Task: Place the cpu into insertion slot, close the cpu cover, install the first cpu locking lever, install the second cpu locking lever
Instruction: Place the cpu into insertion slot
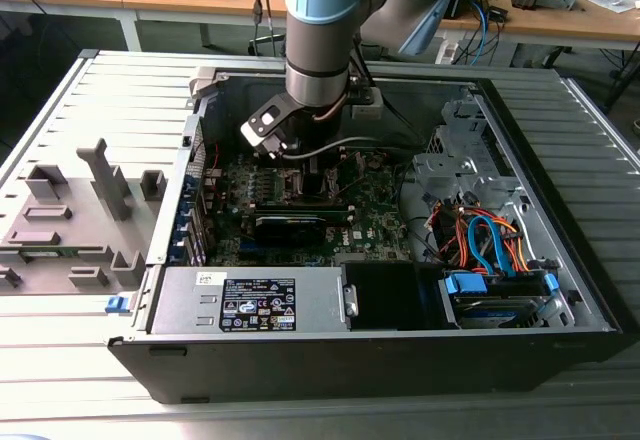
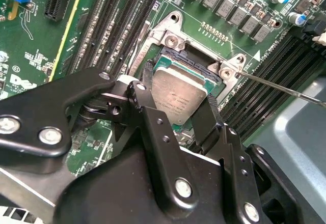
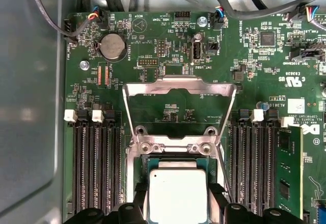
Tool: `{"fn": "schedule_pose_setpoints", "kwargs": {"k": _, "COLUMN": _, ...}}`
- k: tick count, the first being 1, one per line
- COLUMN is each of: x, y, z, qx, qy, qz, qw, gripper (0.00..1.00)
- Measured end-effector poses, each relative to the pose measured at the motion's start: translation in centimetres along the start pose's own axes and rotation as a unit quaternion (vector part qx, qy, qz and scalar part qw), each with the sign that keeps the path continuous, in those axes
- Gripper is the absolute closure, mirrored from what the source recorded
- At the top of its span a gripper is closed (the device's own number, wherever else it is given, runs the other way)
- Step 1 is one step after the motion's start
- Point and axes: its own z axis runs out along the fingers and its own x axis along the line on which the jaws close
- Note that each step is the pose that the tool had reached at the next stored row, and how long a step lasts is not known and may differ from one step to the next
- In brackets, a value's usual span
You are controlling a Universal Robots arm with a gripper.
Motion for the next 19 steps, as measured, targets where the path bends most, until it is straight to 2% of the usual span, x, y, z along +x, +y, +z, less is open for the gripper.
{"fn": "schedule_pose_setpoints", "kwargs": {"k": 12, "x": 0.04, "y": -0.03, "z": 0.22, "qx": 0.0000, "qy": 0.0000, "qz": 0.000, "qw": 1.00000, "gripper": 0.45}}
{"fn": "schedule_pose_setpoints", "kwargs": {"k": 13, "x": 0.06, "y": -0.02, "z": 0.27, "qx": -0.0004, "qy": 0.0007, "qz": 0.000, "qw": 1.00000, "gripper": 0.45}}
{"fn": "schedule_pose_setpoints", "kwargs": {"k": 15, "x": 0.04, "y": -0.03, "z": 0.24, "qx": -0.0001, "qy": 0.0000, "qz": 0.000, "qw": 1.00000, "gripper": 0.32}}
{"fn": "schedule_pose_setpoints", "kwargs": {"k": 19, "x": 0.04, "y": -0.03, "z": 0.24, "qx": -0.0001, "qy": 0.0000, "qz": 0.000, "qw": 1.00000, "gripper": 0.32}}
